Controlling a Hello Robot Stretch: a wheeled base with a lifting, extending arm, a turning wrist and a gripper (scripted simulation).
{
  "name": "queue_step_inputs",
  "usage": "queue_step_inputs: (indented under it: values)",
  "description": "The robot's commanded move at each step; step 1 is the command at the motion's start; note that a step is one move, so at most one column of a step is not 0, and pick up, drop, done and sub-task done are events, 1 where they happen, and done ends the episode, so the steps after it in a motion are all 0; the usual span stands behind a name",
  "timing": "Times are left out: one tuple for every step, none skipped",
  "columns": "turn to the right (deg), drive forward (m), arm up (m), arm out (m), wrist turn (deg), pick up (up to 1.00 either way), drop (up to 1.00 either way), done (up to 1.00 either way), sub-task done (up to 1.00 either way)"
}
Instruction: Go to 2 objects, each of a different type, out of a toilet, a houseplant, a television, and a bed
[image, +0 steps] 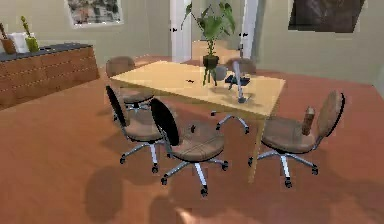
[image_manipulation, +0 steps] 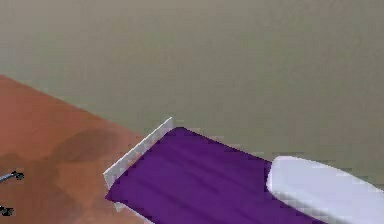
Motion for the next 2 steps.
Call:
queue_step_inputs:
  values:
    - [-45.0, 0.0, 0.0, 0.0, 0.0, 0.0, 0.0, 0.0, 0.0]
    - [-12.0, 0.0, 0.0, 0.0, 0.0, 0.0, 0.0, 0.0, 0.0]
